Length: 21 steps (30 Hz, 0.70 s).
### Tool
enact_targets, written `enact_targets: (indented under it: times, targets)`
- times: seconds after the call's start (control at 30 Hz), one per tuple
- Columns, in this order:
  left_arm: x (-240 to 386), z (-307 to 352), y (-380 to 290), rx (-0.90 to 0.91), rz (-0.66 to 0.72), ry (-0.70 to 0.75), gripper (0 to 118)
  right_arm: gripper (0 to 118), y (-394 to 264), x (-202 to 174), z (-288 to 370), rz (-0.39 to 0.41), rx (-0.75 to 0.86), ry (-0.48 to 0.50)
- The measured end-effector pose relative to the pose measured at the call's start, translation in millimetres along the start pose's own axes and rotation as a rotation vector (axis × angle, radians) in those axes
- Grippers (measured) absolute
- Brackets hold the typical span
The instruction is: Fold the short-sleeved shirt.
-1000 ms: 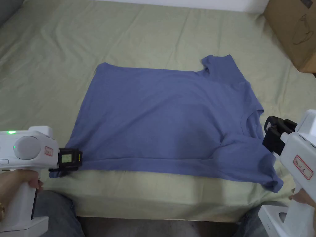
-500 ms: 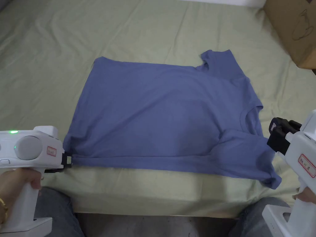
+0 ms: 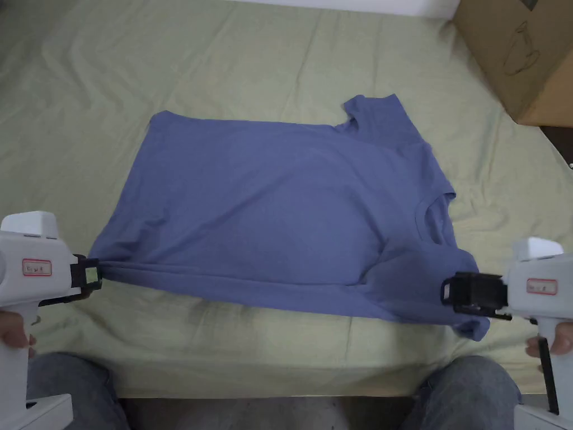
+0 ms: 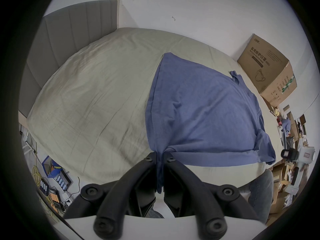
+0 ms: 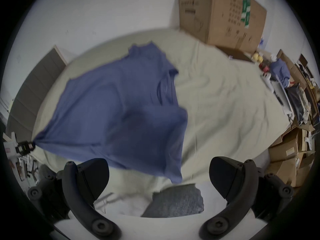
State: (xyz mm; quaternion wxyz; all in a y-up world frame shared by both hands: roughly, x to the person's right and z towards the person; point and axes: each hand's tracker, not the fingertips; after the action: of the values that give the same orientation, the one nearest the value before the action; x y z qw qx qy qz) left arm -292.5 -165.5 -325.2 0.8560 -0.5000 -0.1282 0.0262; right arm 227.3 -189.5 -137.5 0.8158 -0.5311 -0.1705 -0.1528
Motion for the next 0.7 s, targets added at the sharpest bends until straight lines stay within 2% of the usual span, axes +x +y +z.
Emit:
enact_targets:
  times: [0.1,0.13,0.17,0.2,0.27,0.3,0.37,0.43,0.5,0.63,0.7]
  targets:
    - [1.4,-2.0,-1.3,-0.01,0.0,0.012,4,114,-10.2,-0.8,-26.0,0.069,-0.066,-0.027]
    - [1.3,-2.0,-1.2,-0.012,0.002,0.013,4,111,-14.4,-3.1,-30.4,0.078,-0.083,-0.043]
    - [1.7,-2.4,-1.4,-0.015,0.003,0.015,4,102,-16.2,-4.2,-34.5,0.072,-0.084,-0.045]
    - [1.8,-2.4,-1.3,-0.015,0.003,0.018,4,73,-17.6,-4.7,-37.7,0.068,-0.085,-0.047]
    - [2.0,-2.4,-0.9,-0.011,0.008,0.023,4,9,-20.5,-4.8,-36.5,0.045,-0.038,-0.045]
    - [4.1,-2.1,-1.0,-0.009,0.01,0.025,4,5,-21.5,-4.8,-37.3,0.035,-0.029,-0.042]
    - [5.2,-2.9,-0.2,-0.011,0.017,0.029,4,5,-21.7,-4.1,-35.5,0.017,-0.049,-0.003]
    - [5.3,-2.5,1.6,-0.008,0.034,0.025,4,5,-19.3,-0.2,-26.7,0.056,-0.07,0.021]
    - [3.5,-0.7,7.9,-0.006,0.059,0.009,4,5,-11.5,4.8,-14.2,0.082,-0.048,-0.011]
    - [-0.1,4.2,27.4,0.018,0.094,-0.039,4,5,21.5,13.4,22.4,0.036,0.012,0.091]
    - [0.8,4.7,44.0,0.038,0.11,-0.04,4,5,45.4,14.0,35.0,0.038,0.045,0.099]
